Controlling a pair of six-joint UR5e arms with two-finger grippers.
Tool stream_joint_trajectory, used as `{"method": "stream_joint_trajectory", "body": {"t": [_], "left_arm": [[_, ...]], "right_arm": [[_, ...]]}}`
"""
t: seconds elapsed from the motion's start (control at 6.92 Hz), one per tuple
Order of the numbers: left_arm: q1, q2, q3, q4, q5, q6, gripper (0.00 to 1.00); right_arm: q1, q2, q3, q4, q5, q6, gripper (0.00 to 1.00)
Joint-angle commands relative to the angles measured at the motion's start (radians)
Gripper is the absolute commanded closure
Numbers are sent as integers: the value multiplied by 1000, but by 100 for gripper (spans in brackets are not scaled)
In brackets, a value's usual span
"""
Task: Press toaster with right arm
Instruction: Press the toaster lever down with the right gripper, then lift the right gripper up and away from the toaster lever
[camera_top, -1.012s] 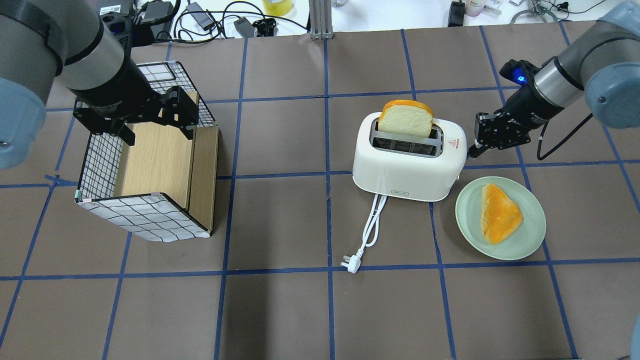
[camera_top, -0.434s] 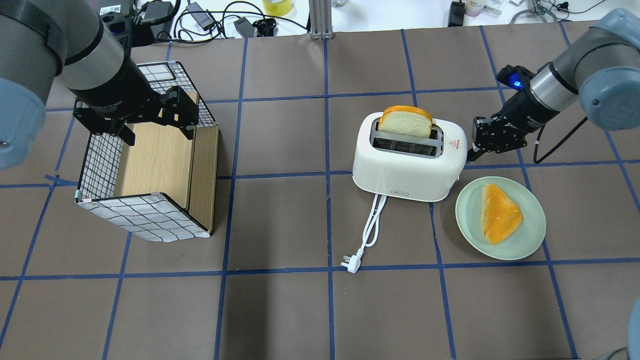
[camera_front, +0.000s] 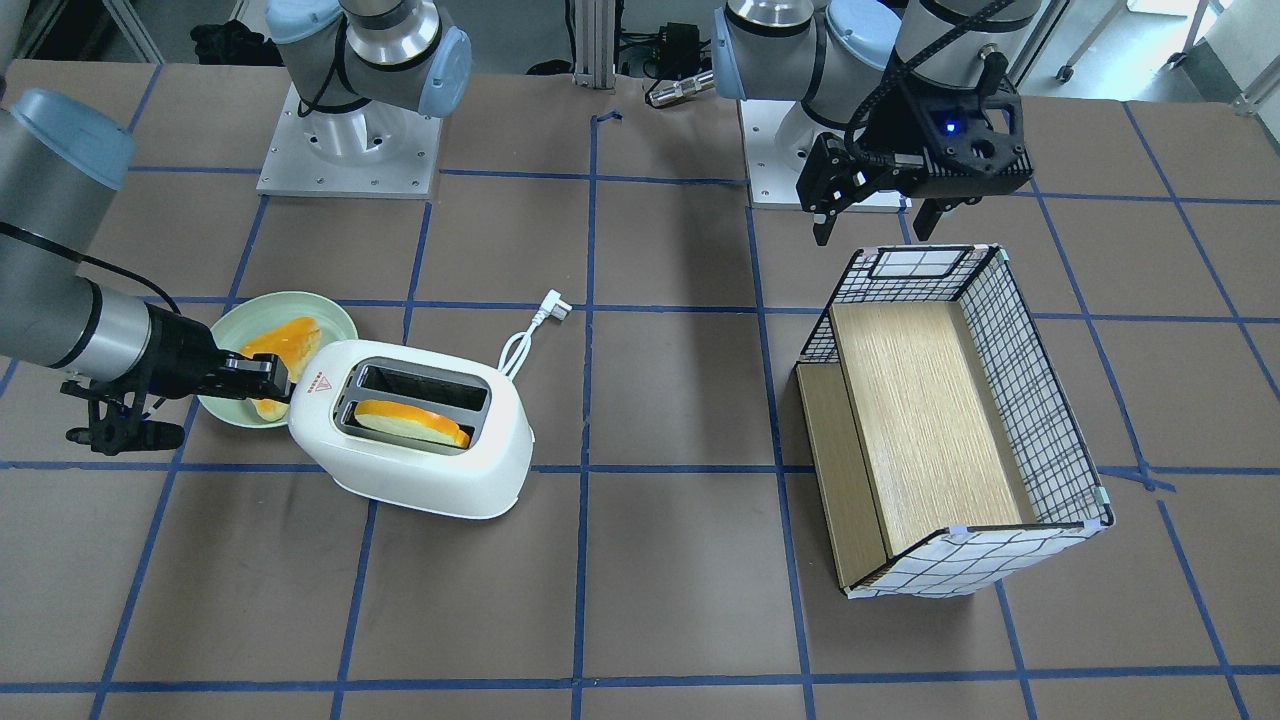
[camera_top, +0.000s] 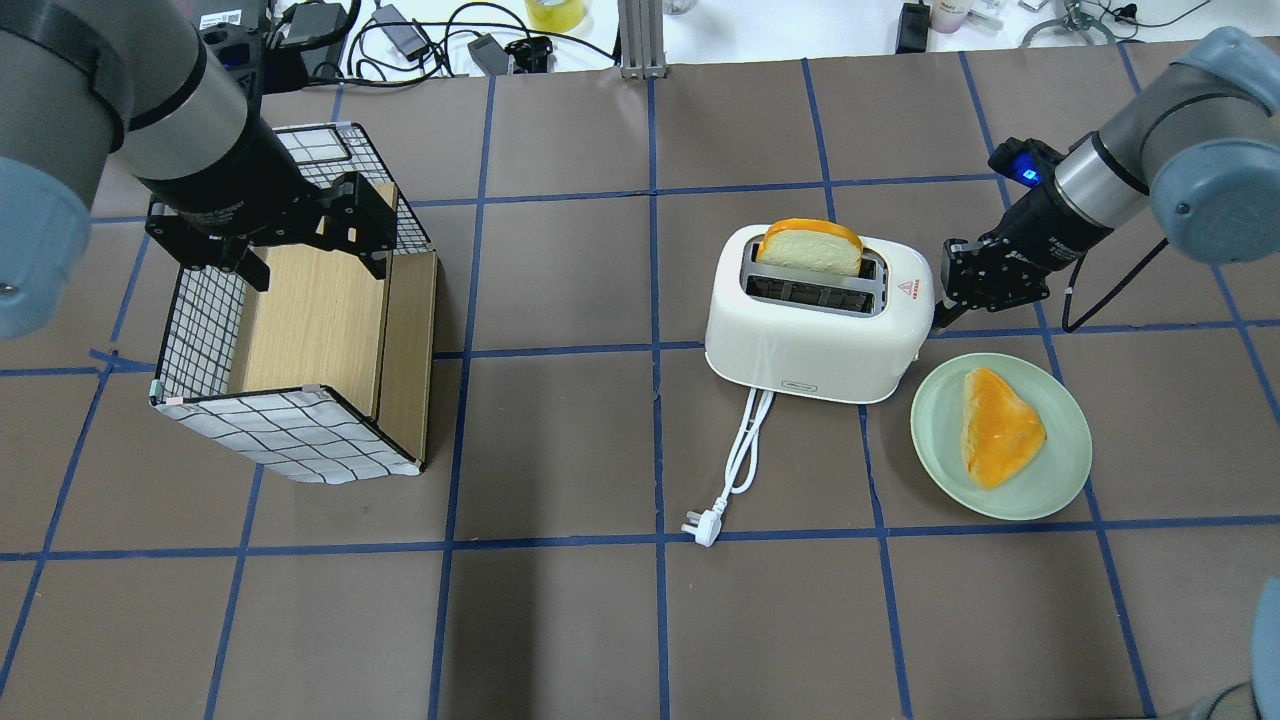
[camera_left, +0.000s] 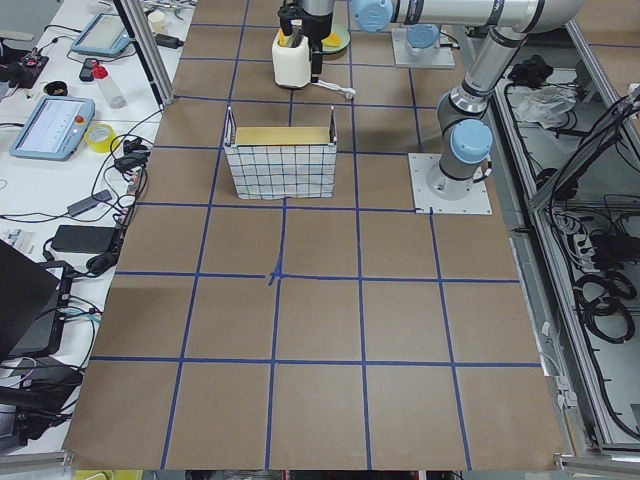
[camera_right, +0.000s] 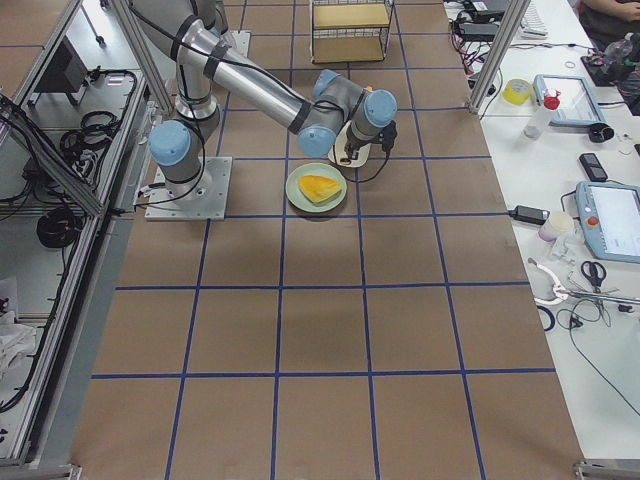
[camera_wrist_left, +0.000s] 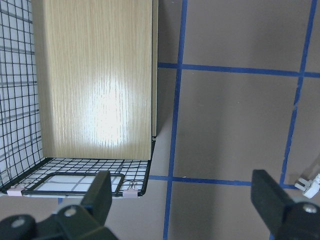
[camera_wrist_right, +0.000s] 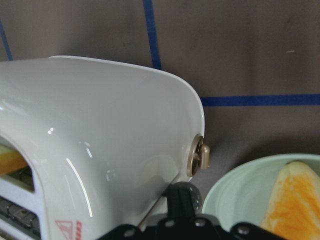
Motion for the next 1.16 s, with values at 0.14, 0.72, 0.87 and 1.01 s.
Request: {"method": "stream_joint_trajectory", "body": {"t": [0.14, 0.72, 0.87, 1.01], "left_arm": [[0, 0, 0, 0, 0, 0, 0], [0, 0, 0, 0, 0, 0, 0], [0, -1, 0, 0, 0, 0, 0], [0, 0, 0, 0, 0, 0, 0]], "right_arm": [[1, 19, 17, -11, 0, 0, 96], [1, -28, -26, -11, -12, 59, 93], [2, -80, -50, -10, -18, 113, 84], [2, -123, -67, -10, -24, 139, 71]]}}
